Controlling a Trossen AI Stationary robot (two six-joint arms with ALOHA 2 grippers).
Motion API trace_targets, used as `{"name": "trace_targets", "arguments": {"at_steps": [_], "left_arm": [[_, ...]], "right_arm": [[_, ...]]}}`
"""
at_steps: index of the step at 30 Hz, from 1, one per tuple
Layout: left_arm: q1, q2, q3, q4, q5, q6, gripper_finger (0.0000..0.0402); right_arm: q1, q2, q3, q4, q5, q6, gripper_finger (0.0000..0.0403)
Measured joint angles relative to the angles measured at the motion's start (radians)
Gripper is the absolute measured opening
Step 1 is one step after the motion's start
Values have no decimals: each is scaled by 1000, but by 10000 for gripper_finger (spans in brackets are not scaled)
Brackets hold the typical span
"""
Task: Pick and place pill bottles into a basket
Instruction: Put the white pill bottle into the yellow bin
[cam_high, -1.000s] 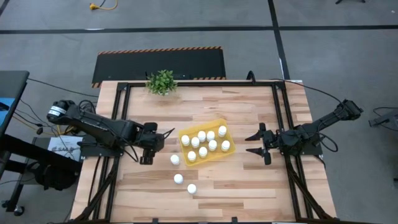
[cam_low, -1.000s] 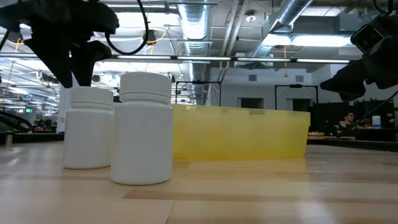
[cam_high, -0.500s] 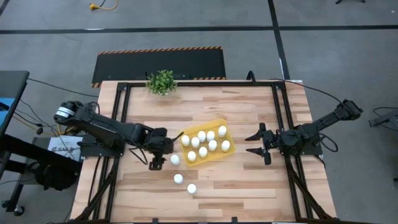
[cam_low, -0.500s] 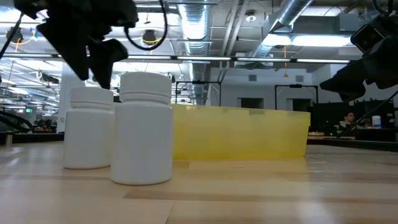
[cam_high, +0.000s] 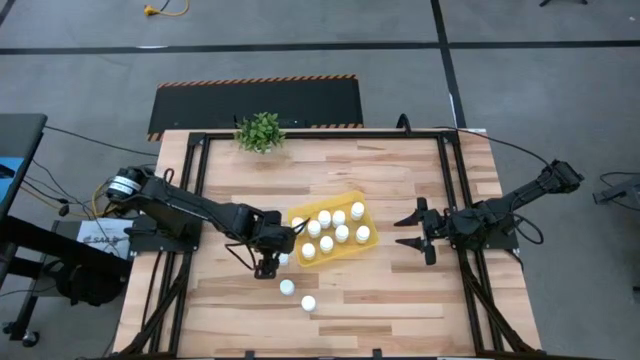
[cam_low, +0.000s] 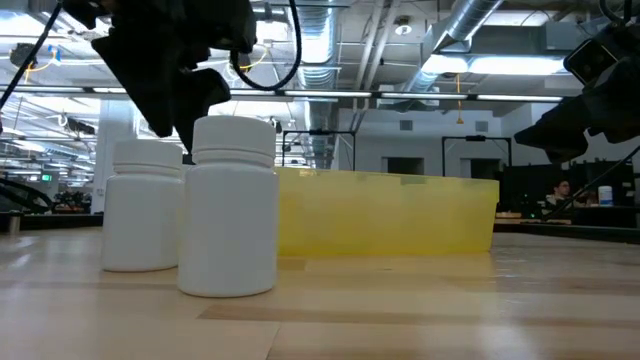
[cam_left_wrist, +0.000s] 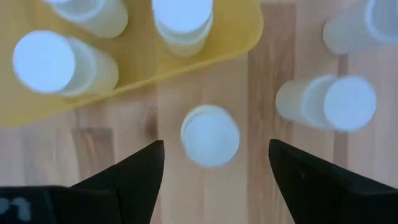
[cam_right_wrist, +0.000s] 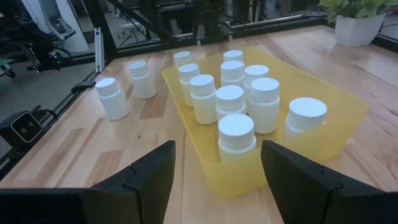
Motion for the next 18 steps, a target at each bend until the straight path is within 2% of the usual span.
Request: {"name": "trace_targets", "arguments": {"at_steps": [18], "left_arm": [[22, 63, 6, 20, 44, -22, 277]], "right_arm": [[0, 0, 0, 0, 0, 0, 230]]}}
